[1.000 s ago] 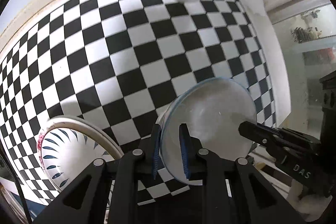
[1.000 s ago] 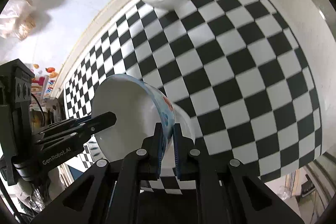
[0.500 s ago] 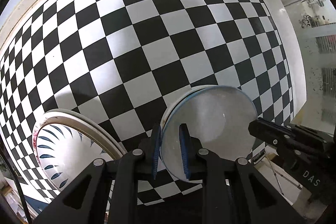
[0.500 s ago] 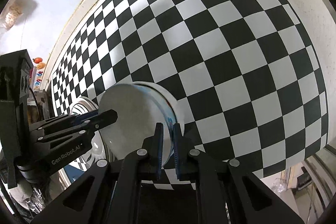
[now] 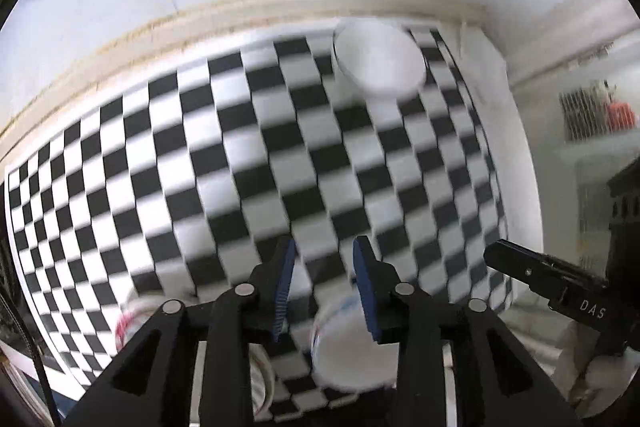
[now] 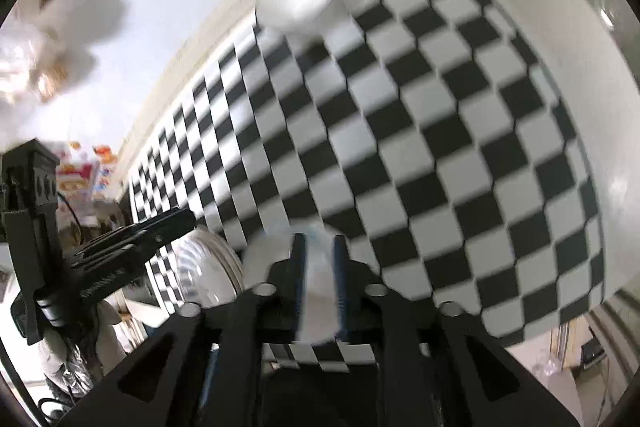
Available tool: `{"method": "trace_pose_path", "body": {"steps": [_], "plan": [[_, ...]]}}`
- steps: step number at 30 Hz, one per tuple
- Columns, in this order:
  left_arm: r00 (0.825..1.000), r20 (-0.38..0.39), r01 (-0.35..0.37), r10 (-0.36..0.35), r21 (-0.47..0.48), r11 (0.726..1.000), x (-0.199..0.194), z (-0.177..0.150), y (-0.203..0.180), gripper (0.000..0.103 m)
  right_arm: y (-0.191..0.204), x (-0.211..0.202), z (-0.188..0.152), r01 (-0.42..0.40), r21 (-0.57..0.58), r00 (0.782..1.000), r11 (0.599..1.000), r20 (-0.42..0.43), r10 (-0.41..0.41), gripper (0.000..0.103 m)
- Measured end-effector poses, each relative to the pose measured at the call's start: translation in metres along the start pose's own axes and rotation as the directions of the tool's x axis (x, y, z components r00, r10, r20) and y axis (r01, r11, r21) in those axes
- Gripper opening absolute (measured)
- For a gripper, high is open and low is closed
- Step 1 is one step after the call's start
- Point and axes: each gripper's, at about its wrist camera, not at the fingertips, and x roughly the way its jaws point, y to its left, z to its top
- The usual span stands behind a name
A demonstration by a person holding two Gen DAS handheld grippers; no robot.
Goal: Organize plates and bowls
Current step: 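Lift the nested bowls with both grippers and carry them across the cloth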
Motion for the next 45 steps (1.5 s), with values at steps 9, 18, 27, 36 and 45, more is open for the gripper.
{"method": "trace_pose_path", "body": {"steps": [9,18,27,36,45], "plan": [[0.995,-0.076,0.058,-0.063,-0.067,0.996,0.063,0.116,0.0,0.03,-0.009,0.022,0.135,-0.011,0.055,0.999,0.998,0.039,0.009,0.045],[0.982,-0.166,0.073,-0.092,-0.114,0.991,0.115,0.167,0.004,0.03,-0.006,0.071,0.216,0.065,0.039,0.998,0.997,-0.016,-0.065,0.045],[0.981,-0.189,0.037,-0.046,-0.052,0.998,0.136,0.178,-0.01,0.017,-0.012,0.106,0.241,0.106,0.038,0.993,0.994,-0.064,-0.104,0.012],[0.987,-0.163,0.0,-0.003,-0.017,1.0,0.114,0.17,-0.012,0.016,-0.004,0.103,0.235,0.128,0.002,0.991,0.992,-0.049,-0.128,0.01],[0.995,-0.096,-0.002,0.004,0.021,1.0,0.061,0.139,-0.016,0.016,0.018,0.065,0.207,0.1,-0.036,0.995,0.994,-0.002,-0.1,0.01]]}}
